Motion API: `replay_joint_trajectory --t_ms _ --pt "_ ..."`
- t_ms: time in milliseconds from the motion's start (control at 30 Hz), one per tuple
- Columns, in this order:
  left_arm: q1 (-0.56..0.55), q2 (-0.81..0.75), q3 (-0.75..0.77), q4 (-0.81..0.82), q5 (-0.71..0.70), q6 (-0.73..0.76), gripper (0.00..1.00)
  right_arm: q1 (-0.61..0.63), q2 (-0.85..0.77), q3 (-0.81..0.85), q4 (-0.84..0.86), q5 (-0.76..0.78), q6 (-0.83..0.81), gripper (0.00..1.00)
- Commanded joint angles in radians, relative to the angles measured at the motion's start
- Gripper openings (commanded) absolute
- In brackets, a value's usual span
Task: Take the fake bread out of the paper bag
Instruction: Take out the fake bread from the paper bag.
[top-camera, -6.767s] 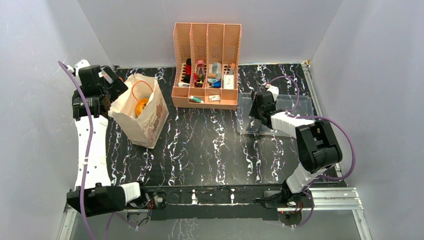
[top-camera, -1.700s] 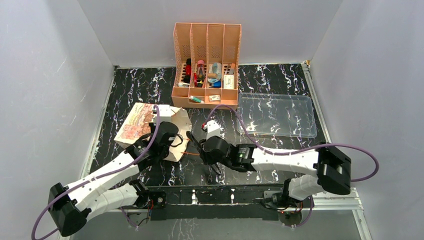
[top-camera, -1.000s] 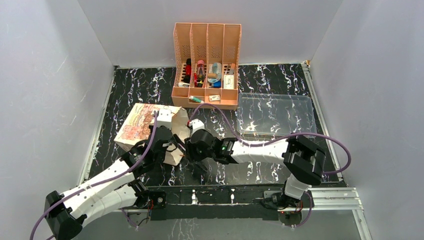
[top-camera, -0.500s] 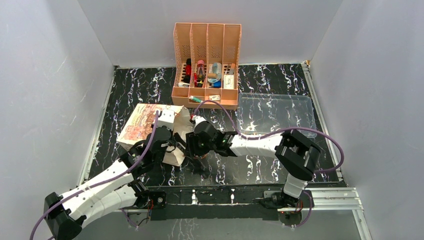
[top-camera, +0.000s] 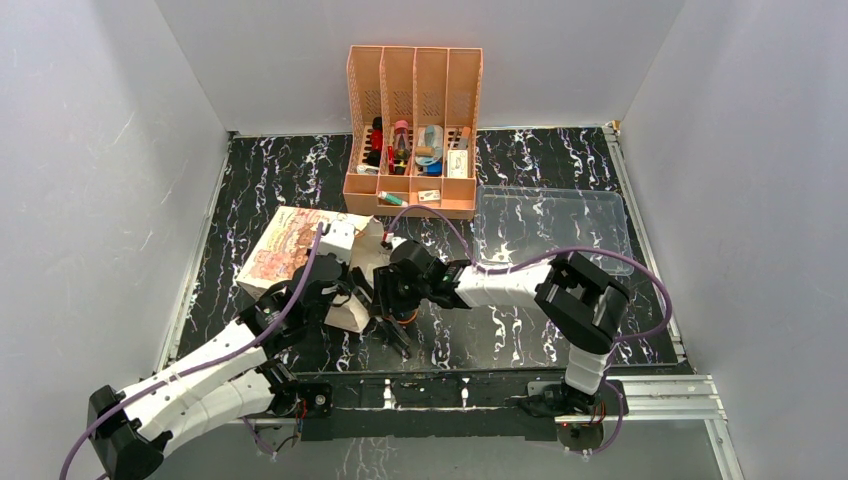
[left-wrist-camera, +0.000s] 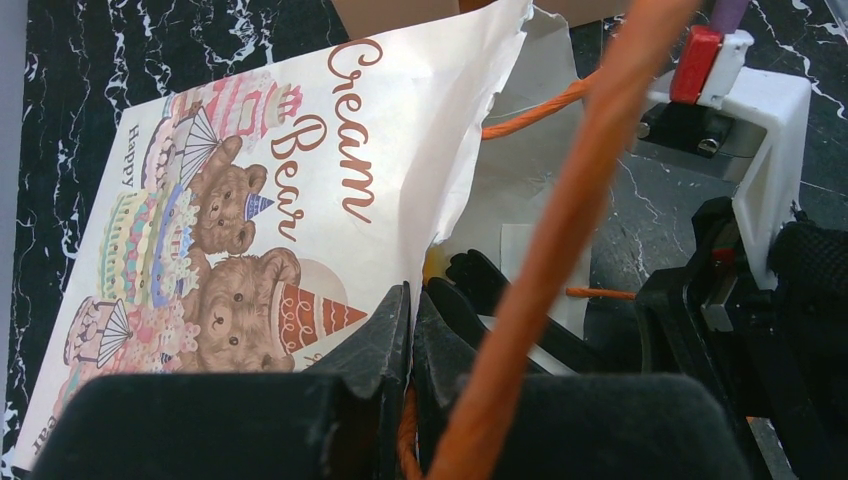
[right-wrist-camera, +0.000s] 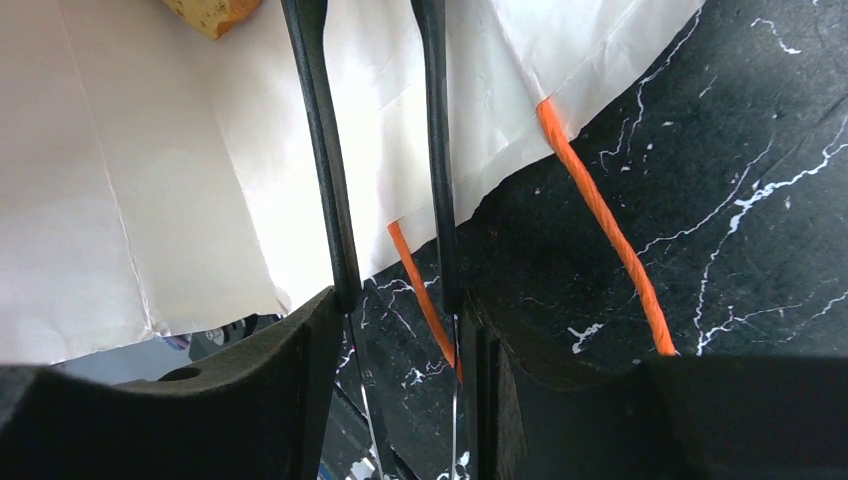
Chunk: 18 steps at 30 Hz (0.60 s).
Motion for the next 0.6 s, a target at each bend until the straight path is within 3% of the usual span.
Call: replay_joint_trajectory --t_ms 0,567 --pt "-0.004 -0.033 0.043 0.003 0.021 0.020 0.00 -0.011 0.006 0.028 0.061 -0.056 0.030 0.42" --pt "-0.003 -0.049 0.060 -0.034 0.100 0.078 0.00 -0.064 0.065 0.100 0.010 -0.225 0.067 0.47"
